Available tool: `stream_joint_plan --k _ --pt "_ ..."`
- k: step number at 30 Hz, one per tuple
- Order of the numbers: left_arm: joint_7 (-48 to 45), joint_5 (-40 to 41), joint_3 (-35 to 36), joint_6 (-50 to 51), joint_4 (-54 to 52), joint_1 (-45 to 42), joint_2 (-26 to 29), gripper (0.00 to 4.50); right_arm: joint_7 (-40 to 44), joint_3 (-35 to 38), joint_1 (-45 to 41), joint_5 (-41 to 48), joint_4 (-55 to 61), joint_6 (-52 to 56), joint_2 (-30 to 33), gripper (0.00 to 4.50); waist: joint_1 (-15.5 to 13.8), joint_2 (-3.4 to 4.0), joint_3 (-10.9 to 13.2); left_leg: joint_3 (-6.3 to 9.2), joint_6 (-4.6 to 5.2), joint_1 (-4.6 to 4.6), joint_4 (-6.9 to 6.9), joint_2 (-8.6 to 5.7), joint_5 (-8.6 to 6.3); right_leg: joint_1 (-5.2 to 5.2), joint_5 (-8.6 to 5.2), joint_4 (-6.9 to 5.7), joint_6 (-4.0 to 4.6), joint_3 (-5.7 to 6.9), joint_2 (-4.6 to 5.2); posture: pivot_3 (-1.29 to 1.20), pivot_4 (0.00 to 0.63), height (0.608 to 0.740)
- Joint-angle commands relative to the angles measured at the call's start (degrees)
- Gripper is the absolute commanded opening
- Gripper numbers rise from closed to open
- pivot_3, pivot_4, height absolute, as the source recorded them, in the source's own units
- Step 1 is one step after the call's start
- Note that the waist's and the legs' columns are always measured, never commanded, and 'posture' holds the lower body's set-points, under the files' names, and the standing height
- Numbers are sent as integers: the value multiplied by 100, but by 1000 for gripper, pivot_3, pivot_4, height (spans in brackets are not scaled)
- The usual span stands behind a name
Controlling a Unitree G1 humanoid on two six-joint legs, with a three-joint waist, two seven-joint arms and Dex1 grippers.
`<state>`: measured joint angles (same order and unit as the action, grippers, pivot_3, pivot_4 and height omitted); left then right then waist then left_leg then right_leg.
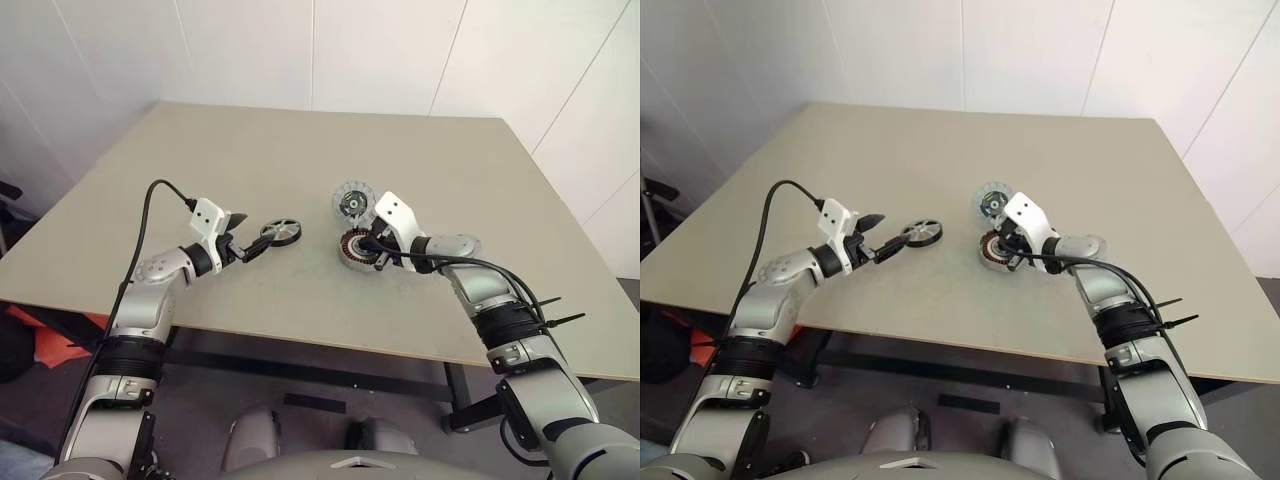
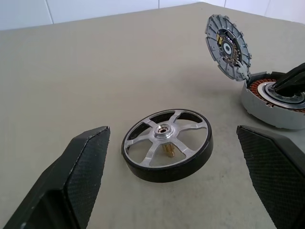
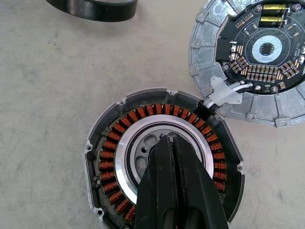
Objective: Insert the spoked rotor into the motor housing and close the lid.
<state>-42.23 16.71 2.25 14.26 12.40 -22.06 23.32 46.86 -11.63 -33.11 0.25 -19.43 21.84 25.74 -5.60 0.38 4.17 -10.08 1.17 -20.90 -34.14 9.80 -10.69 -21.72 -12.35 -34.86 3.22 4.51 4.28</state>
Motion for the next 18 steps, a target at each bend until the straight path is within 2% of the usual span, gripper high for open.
stream_joint_plan --k 1,11,18 --pt "6 43 102 -67 -155 -93 37 4500 18 189 -239 67 324 73 149 21 3 0 0 0 0 -1 -1 0 0 -1 3 0 4 0 0 0 0 740" --pt "-19 40 83 -66 -141 -115 35 4500 -4 104 -87 14 323 139 167 21 3 0 0 -2 3 -30 5 0 -4 -32 18 0 32 0 -1 0 0 740" --pt "-23 28 84 -79 -123 -125 52 4500 -197 -147 170 -311 -501 -259 99 21 8 -2 -2 -2 2 2 4 1 -4 -3 7 2 13 0 0 0 0 740"
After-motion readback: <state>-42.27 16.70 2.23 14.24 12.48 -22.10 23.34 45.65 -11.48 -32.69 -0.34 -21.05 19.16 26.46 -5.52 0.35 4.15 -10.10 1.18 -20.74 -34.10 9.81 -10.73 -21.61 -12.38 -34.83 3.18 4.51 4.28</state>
